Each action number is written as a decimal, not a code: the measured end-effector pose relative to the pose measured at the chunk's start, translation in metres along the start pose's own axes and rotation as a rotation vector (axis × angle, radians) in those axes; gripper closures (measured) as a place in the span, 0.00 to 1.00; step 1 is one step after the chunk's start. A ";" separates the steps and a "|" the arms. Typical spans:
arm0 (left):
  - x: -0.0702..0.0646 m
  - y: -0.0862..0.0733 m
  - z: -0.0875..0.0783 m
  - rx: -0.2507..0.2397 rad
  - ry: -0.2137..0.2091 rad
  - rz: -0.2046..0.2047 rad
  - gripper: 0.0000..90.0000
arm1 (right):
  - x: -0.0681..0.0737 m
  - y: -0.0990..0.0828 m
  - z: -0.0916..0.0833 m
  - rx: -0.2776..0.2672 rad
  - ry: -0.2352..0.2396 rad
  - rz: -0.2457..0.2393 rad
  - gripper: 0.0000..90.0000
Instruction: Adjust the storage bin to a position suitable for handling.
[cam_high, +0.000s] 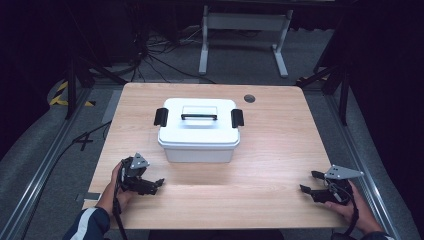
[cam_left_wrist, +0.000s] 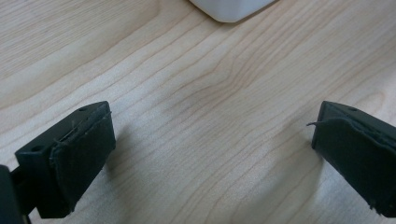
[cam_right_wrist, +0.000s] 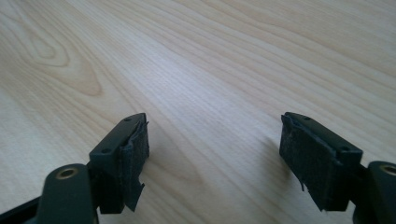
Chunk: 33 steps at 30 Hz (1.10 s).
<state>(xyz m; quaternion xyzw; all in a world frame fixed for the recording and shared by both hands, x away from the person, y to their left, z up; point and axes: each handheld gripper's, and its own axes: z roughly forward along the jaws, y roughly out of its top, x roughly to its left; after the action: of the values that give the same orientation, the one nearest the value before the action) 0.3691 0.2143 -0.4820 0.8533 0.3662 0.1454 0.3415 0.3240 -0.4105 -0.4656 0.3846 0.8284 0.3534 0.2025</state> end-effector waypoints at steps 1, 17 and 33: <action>0.000 0.000 0.000 0.000 -0.001 0.003 0.00 | -0.002 0.002 0.000 0.019 -0.008 0.018 0.28; -0.002 -0.001 -0.001 -0.001 -0.007 -0.004 0.02 | 0.009 0.092 0.001 0.070 0.103 -0.206 0.33; -0.001 -0.001 -0.001 0.001 -0.016 -0.002 0.01 | 0.023 0.186 -0.002 0.014 0.121 -0.313 0.45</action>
<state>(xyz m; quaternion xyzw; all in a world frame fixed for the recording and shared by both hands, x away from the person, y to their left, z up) 0.3674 0.2145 -0.4820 0.8542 0.3643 0.1382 0.3441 0.4005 -0.3085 -0.3279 0.2302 0.8913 0.3343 0.2023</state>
